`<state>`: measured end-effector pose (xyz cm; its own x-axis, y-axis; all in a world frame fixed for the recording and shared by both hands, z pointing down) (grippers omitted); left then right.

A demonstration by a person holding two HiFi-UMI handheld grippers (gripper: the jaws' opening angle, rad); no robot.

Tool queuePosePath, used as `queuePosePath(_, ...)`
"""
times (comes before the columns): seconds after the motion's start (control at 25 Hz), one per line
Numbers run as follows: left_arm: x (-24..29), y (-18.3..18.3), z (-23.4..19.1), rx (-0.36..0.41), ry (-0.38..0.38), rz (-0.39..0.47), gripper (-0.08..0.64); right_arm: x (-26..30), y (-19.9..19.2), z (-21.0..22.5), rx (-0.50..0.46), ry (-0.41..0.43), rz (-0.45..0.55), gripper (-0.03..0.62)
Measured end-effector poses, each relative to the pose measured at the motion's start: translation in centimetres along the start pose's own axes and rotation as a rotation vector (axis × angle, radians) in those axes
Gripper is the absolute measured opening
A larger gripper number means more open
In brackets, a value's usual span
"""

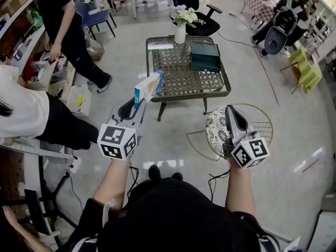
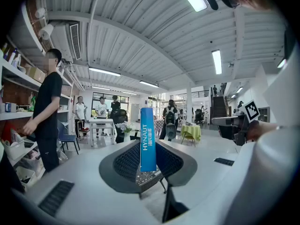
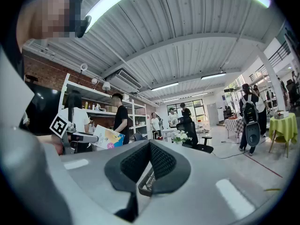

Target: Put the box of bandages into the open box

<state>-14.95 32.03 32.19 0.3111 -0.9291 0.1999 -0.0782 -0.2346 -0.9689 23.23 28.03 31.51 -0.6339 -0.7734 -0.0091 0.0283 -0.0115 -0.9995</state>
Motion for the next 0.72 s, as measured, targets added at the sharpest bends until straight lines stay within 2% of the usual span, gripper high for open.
queuePosePath(0.4,-0.9,-1.1,-2.0,-0.009,-0.008,-0.025,0.089,0.4,-1.6,-2.0,0.022,-0.014,-0.044,0.006)
queuePosePath(0.72,-1.9,0.3,-5.1,-0.003,-0.021,0.008,0.089,1.8,-0.1,-3.7,0.090,-0.073,-0.012,0.009)
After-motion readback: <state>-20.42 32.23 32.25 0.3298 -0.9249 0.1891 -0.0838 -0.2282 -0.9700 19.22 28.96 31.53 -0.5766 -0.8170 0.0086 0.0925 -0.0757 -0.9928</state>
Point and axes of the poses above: the fingertips, and each gripper's own axes: x forward along the fingers, z to its right, y out of its top, the point moved 10 cm from there along -x, backward along the fingers, and after that the axes turned 6 degrees about -x, right-handed, at the moved point
